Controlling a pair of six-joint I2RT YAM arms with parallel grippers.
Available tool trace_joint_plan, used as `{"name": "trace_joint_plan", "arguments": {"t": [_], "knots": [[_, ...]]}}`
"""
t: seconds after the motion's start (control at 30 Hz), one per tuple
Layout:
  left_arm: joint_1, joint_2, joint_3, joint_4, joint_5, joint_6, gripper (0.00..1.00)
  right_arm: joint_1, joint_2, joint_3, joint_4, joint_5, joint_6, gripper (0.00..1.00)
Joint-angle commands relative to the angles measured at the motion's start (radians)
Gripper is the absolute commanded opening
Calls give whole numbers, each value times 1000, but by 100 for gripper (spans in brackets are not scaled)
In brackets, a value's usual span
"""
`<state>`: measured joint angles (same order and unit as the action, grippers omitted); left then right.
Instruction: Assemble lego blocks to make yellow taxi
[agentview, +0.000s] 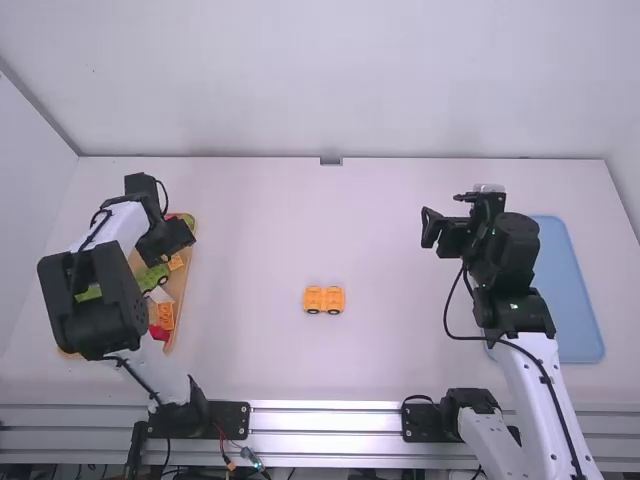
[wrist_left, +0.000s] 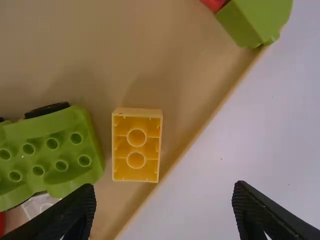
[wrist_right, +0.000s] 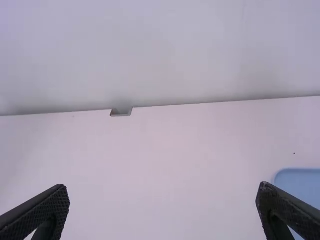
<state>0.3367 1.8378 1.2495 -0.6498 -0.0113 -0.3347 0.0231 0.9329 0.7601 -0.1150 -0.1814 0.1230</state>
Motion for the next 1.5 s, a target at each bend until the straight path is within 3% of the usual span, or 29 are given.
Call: {"name": "trace_joint_plan", "arguments": {"t": [0.0, 0.5, 0.73, 1.33, 1.47], "knots": [[2, 6, -26, 22, -16, 10, 79, 4, 3, 24, 2, -5, 42, 99], [11, 92, -39, 114, -34, 11, 70, 4, 3, 24, 2, -5, 42, 98], [11, 107, -49, 138, -35, 10, 57, 4, 3, 24, 2, -5, 42, 99], [11, 105, -47, 134, -85, -35, 64, 4, 3, 24, 31, -5, 62, 99], [11, 105, -48, 132, -87, -35, 56, 4, 3, 24, 33, -5, 64, 99]]}}
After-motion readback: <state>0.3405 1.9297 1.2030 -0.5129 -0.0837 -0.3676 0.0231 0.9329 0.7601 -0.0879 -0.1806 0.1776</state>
